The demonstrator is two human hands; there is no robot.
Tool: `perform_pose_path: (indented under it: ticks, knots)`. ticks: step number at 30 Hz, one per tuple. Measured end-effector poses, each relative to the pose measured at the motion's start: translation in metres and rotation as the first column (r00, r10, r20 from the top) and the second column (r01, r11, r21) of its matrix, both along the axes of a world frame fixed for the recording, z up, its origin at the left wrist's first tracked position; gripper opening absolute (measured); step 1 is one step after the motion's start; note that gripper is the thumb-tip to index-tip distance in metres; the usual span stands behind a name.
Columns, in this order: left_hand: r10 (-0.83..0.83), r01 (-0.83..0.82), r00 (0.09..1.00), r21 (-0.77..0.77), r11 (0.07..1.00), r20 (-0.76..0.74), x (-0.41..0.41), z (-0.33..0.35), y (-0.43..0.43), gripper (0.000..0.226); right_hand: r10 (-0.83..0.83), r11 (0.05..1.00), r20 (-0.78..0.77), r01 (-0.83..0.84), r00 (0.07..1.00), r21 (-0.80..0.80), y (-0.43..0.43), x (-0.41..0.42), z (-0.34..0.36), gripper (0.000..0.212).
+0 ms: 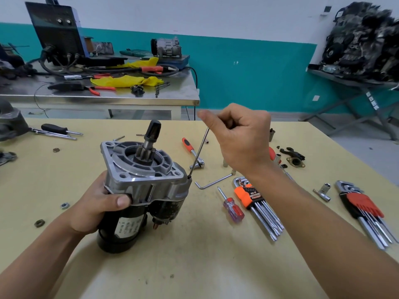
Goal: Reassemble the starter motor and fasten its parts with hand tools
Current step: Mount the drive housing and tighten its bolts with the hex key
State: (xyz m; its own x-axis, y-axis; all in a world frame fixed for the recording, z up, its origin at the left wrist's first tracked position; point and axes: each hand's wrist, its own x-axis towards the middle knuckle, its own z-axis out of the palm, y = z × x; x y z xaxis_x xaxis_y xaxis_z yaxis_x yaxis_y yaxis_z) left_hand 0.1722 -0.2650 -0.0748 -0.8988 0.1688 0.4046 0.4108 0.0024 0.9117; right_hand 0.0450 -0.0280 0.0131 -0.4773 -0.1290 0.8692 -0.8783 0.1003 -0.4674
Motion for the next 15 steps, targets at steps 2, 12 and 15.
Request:
perform_pose_path:
  ticks: [2,12,15]
  knots:
    - [-0.004,0.004,1.0,0.004,1.0,0.001,0.0,0.0,0.0,0.058,-0.085,0.987,-0.034,0.089,0.996,0.134,0.002,0.0,0.008,0.025]
    - [0.01,-0.01,1.0,-0.003,1.0,0.004,0.002,0.002,0.001,0.056,-0.148,0.834,0.114,0.061,0.982,0.549,-0.004,0.011,0.034,0.01]
    - [0.016,-0.016,1.0,-0.004,1.0,0.003,0.001,0.003,0.002,0.057,0.061,0.865,0.35,-0.225,0.935,0.449,-0.001,0.007,0.032,0.017]
